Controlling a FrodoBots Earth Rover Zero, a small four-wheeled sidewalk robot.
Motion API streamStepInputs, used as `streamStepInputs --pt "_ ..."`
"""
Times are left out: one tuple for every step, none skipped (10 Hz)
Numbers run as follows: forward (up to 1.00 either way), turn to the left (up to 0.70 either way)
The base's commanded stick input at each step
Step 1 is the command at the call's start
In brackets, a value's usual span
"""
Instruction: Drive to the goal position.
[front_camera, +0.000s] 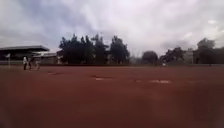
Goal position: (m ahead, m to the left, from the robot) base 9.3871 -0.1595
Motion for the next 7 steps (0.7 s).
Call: streamStepInputs --pt "0.7 0.0" --pt "0.7 0.0" --pt "0.7 0.0" --pt "0.7 0.0" --pt "0.7 0.0" --pt "0.7 0.0" --pt "0.7 0.0"
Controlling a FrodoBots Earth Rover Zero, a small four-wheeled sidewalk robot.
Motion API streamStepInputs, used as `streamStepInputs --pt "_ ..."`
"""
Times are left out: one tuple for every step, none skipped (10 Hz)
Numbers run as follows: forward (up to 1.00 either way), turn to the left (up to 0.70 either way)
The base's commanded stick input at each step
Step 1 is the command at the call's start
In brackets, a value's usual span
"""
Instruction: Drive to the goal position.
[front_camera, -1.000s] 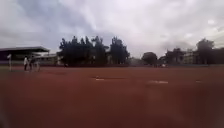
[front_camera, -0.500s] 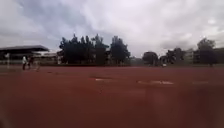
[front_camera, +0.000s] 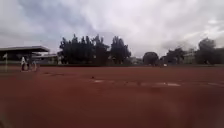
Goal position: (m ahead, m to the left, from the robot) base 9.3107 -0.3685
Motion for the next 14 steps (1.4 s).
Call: streamStepInputs --pt "0.7 0.0" --pt "0.7 0.0" --pt "0.7 0.0" --pt "0.7 0.0" --pt "0.7 0.0" --pt "0.7 0.0" --pt "0.7 0.0" --pt "0.7 -0.12" --pt "0.7 -0.35" --pt "0.7 -0.35" --pt "0.7 -0.35" --pt "0.7 -0.35" --pt "0.7 -0.35" --pt "0.7 -0.35"
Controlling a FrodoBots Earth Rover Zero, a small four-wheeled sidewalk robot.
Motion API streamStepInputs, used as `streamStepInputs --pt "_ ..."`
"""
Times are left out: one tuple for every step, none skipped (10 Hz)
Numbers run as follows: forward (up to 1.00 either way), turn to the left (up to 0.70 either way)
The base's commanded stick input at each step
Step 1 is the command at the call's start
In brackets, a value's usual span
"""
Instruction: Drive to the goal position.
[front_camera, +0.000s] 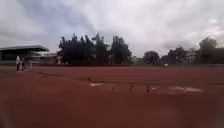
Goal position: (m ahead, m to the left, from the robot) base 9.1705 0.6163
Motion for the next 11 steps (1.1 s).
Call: streamStepInputs --pt "0.7 -0.35" --pt "0.7 -0.35" --pt "0.7 -0.29" --pt "0.7 -0.2" --pt "0.7 -0.11" --pt "0.7 0.0" --pt "0.7 -0.1" --pt "0.7 -0.33" --pt "0.7 -0.35" --pt "0.7 -0.35" --pt "0.7 0.0"
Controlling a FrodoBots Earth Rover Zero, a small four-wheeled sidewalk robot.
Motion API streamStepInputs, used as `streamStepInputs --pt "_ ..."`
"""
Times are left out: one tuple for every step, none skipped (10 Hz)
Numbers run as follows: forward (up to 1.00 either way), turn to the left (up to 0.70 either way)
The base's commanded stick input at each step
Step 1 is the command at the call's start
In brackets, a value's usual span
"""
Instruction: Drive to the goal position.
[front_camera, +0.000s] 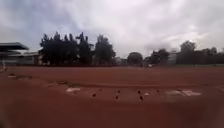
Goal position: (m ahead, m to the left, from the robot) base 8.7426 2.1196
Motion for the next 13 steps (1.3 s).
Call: streamStepInputs --pt "0.7 0.0" --pt "0.7 0.0" --pt "0.7 0.0" --pt "0.7 0.0" --pt "0.7 0.0" --pt "0.7 0.0" --pt "0.7 0.0" --pt "0.7 0.0" --pt "0.7 0.0" --pt "0.7 0.0" --pt "0.7 0.0" --pt "0.7 0.0" --pt "0.7 0.0"
